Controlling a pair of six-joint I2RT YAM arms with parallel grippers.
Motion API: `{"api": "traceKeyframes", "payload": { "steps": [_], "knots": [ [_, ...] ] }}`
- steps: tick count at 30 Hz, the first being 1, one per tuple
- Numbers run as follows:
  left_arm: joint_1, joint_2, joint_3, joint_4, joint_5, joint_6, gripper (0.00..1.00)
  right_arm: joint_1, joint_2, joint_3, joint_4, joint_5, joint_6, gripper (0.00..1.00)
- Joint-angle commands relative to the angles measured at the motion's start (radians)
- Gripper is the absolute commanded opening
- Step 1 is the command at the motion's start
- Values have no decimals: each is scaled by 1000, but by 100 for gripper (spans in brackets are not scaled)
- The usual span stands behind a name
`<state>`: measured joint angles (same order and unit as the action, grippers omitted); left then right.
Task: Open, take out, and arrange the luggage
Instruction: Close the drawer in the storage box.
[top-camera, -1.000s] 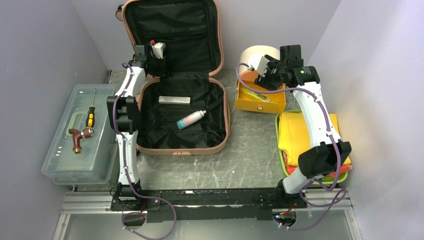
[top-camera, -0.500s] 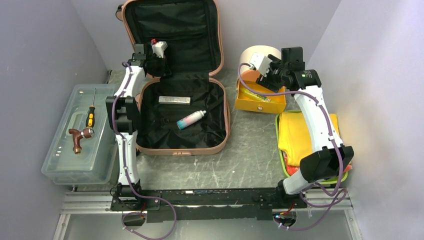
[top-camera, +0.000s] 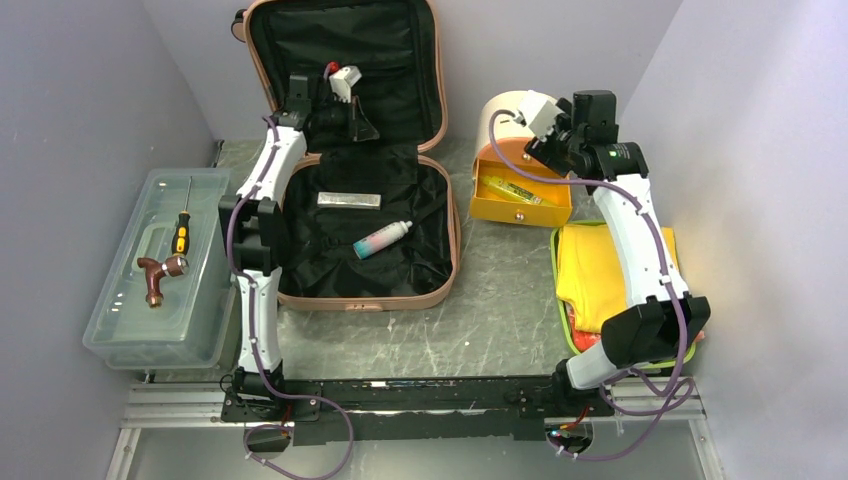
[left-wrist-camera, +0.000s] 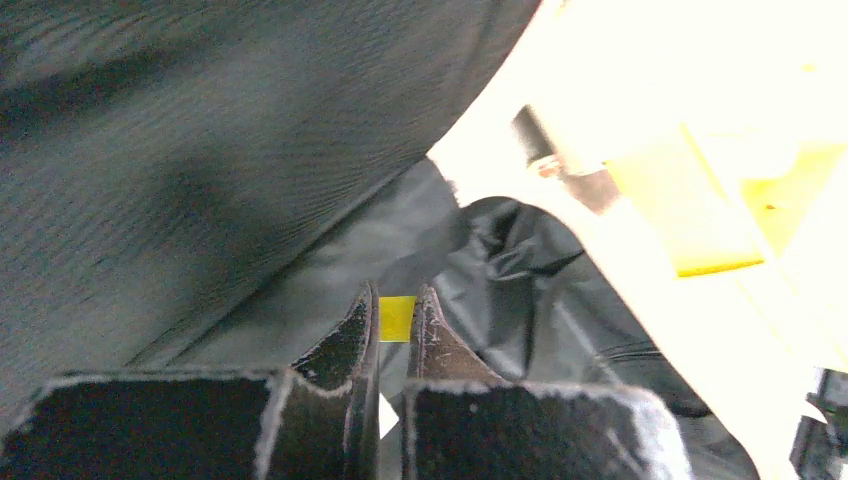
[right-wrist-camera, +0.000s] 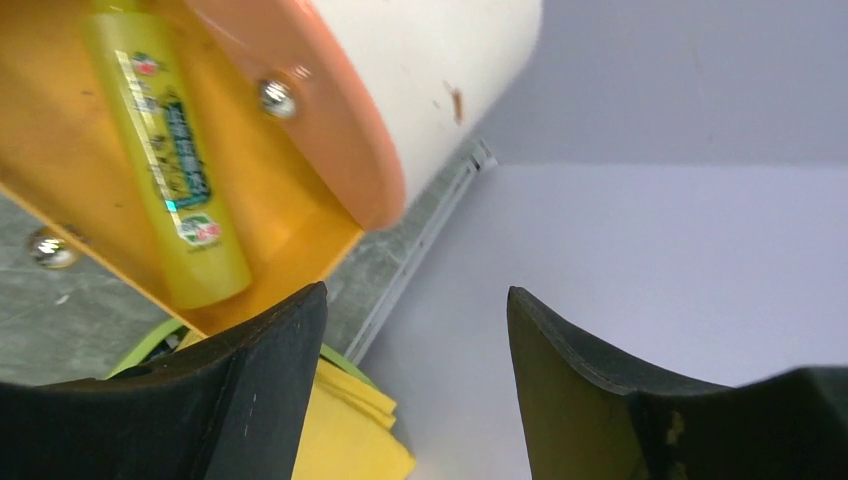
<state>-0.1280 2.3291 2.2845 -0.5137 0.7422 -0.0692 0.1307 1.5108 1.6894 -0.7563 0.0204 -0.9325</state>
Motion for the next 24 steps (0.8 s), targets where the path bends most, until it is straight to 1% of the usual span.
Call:
{"api": "traceKeyframes", "payload": {
  "steps": [1,5,9,13,17,20,24],
  "knots": [
    [-53,-77,44,122,152,-109,0,-59,5,57,63,129,120,68],
    [-107,-79,44,260,215,-216,0,-118,3,62,35,117,190,73],
    [-163,-48,68,440,247,-343,0,-166,-18,42,18,88,236,74],
    [-222,-13,77,625,254,-468,0,-185,-42,24,5,87,254,74],
    [-266,-1,20,820,227,-560,0,-192,-64,11,-19,85,258,74],
    [-294,6,-42,931,195,-618,0,-192,-68,20,-51,79,267,74],
    [-344,27,-103,1031,183,-671,0,-192,-59,68,-114,69,284,73]
  ]
}}
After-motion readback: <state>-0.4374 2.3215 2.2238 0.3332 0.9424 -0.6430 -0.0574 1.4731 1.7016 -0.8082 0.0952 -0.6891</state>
